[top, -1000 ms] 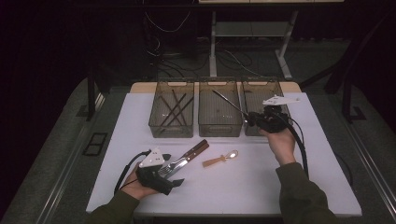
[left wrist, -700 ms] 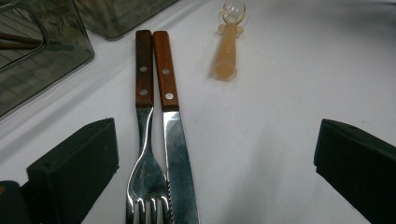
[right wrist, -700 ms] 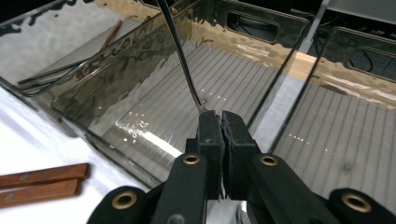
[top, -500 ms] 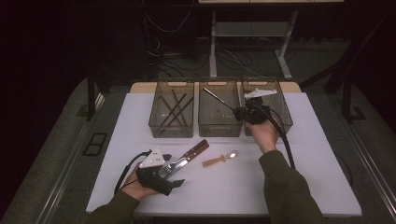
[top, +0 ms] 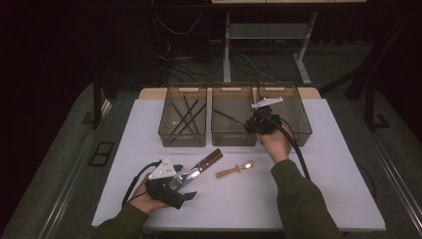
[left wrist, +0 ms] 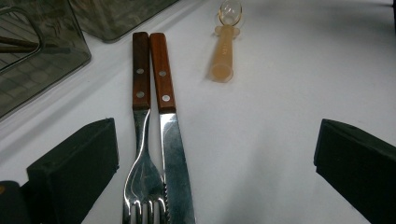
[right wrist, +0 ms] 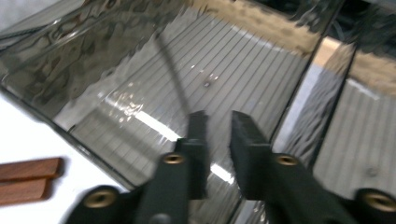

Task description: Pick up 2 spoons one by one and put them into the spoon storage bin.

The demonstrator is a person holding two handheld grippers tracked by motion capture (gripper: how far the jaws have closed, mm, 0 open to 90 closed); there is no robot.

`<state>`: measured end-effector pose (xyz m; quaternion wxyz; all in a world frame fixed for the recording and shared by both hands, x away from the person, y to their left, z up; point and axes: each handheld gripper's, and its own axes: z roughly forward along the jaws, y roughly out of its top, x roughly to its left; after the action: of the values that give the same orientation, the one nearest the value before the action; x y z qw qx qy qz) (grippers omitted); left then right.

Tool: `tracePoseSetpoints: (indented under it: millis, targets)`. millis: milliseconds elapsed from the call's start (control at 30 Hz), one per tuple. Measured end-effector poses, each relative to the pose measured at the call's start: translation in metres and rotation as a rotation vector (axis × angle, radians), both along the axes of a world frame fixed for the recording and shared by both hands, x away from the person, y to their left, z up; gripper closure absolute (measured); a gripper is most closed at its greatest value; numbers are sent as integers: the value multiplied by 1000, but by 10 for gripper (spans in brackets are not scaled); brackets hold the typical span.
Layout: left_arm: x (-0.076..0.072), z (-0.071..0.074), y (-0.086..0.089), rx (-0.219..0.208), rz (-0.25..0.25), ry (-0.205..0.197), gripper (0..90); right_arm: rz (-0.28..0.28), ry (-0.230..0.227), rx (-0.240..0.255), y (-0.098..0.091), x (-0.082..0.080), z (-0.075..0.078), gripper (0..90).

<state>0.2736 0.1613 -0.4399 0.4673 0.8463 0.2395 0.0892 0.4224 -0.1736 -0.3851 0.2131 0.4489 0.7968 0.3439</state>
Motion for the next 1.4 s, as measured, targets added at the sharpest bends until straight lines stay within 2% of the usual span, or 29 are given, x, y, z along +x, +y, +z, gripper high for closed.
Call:
tracePoseSetpoints:
  millis: [167,233,467,567,667,867,1167,1233,1333,1400]
  targets:
    - [0,0,0,-3,3,1,0,-1,-31,27,-3,-3,6,637]
    - [0,0,0,1,1,0,0,6,-20,65,-6,-5,9,593]
    - [0,0,0,2,7,2,0,28,-2,147,-19,-16,17,421]
    - [0,0,1,6,9,6,0,60,13,162,-25,-24,20,378]
    - [0,0,1,6,11,7,0,81,7,164,-29,-33,21,336]
    - [0,-1,2,3,15,12,0,126,50,198,-37,-47,17,317]
    - [2,-1,3,-8,11,21,0,209,81,189,-47,-68,-5,307]
    - [0,-1,2,-6,13,16,0,227,83,178,-47,-71,-9,305]
    - [-1,0,2,-2,19,17,0,258,98,201,-47,-78,-16,305]
    - [0,0,2,4,18,14,0,274,106,184,-44,-83,-21,306]
